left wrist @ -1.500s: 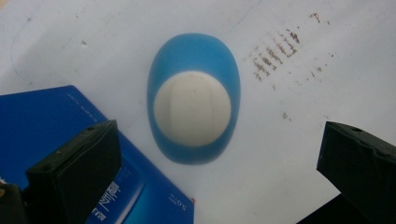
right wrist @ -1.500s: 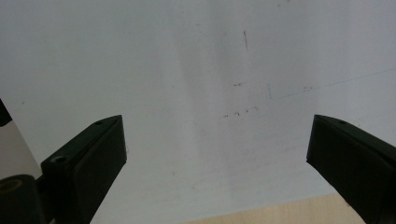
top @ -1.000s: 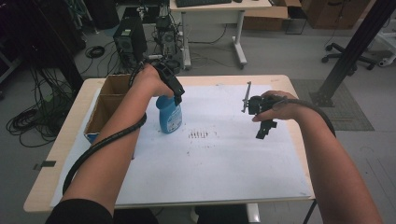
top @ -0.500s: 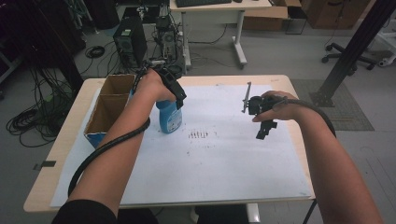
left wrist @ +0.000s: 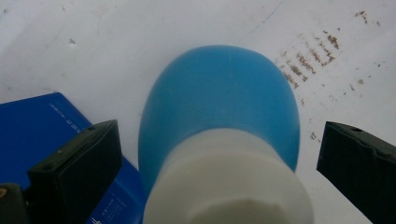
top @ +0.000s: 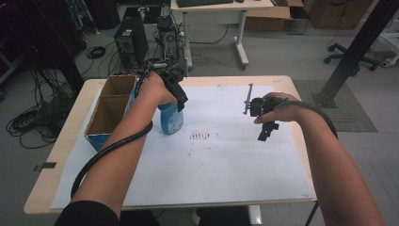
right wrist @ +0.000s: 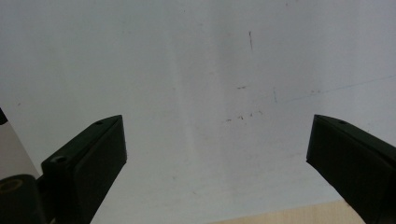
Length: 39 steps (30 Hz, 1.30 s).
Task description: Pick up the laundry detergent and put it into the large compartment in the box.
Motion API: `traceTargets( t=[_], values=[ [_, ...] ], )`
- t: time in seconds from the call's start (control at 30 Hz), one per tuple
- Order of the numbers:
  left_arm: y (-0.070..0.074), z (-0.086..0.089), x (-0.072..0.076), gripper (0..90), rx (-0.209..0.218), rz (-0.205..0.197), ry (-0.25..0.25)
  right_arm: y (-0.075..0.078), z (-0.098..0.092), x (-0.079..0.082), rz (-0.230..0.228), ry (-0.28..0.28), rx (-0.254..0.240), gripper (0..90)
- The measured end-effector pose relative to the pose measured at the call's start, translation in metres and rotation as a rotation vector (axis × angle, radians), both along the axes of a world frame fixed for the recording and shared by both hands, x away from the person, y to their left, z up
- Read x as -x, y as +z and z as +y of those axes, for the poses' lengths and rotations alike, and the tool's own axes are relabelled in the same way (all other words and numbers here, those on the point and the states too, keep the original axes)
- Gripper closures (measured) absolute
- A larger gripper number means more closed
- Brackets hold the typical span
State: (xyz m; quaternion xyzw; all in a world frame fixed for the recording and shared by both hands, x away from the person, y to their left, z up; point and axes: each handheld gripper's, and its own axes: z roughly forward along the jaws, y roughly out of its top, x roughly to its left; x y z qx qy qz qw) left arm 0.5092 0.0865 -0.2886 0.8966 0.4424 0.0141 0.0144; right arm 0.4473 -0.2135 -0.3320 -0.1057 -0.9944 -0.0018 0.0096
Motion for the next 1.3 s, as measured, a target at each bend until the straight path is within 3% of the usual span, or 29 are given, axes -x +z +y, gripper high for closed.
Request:
traceTargets(
  t=[0.5,0.63,0.87,1.1,1.17,1.3],
  values=[
    [-0.0027,0.0027,0.0001,7.9,0.001,-0.004,-0.004,-0.0021,0.0015,0.0002,-0.002,0.005,-0.001,5.0],
    [-0.0029,0.0052,-0.0002,11.7,0.005,-0.009,0.021,-0.0028,0.0019,0.0004,0.0,0.005,0.002,5.0],
    [-0.0017,0.0039,0.0002,12.3,0.009,-0.02,0.024,-0.0031,0.0022,0.0005,-0.001,0.008,0.002,5.0],
    [-0.0027,0.0014,-0.0002,16.7,-0.016,-0.022,0.022,-0.0043,0.0016,0.0009,0.0,0.006,0.001,5.0],
    [-0.0026,0.0018,-0.0005,21.4,-0.005,-0.019,0.033,-0.0044,0.0012,0.0007,0.0,0.007,0.001,4.9],
    [-0.0031,0.0017,-0.0006,22.4,-0.005,-0.014,0.04,-0.0055,0.001,0.0007,0.002,0.003,0.0,4.9]
  ],
)
